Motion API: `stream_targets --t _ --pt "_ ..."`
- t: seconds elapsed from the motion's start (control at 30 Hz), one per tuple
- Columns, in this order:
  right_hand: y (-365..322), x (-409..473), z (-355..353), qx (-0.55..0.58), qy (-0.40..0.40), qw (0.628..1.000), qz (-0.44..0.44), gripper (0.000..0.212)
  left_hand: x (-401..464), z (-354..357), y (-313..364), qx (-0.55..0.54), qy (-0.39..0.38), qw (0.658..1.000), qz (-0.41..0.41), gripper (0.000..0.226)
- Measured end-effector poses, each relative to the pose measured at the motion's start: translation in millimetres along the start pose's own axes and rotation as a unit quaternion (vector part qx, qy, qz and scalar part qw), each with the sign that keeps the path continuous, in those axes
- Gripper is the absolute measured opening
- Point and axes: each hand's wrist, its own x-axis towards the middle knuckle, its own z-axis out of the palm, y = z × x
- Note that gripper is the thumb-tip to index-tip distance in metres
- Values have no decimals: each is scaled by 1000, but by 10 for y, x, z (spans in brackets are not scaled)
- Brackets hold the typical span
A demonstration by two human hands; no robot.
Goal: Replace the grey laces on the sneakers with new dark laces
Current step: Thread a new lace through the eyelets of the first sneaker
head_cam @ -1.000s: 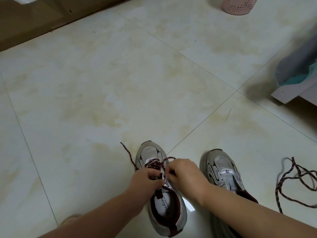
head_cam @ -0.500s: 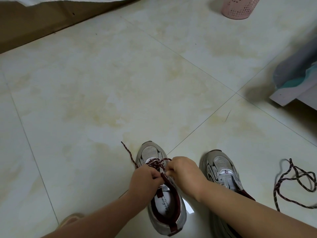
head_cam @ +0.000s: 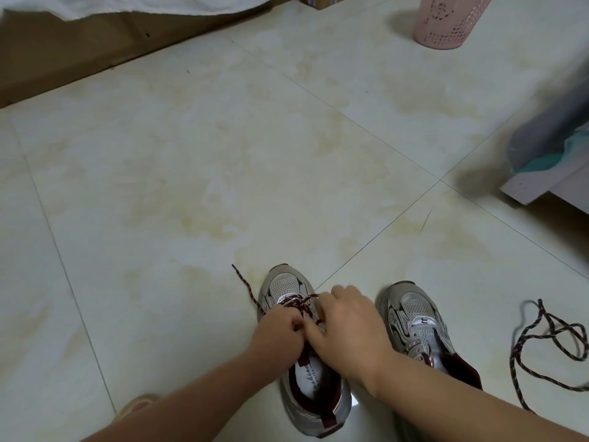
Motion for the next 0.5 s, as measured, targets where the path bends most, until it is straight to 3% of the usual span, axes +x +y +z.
stream_targets --t 0.1,0.2,0.3,0.43,0.47,0.5 --pt "51 -143 60 2 -139 990 23 41 -21 -108 -11 -62 -54 997 -14 39" --pt "134 -141 107 -22 -159 987 31 41 -85 -306 4 -204 -130 970 -30 30" --pt "202 -155 131 27 -144 989 36 37 -139 -612 14 -354 -182 917 -22 5" --pt "205 -162 107 66 -155 985 44 36 -170 -909 48 -556 -148 817 -37 7" --pt "201 -152 110 68 -158 984 48 37 -179 -886 71 -556 -134 819 -55 13" --pt "193 -144 105 65 -161 984 49 37 -191 -832 107 -504 -108 854 -73 19"
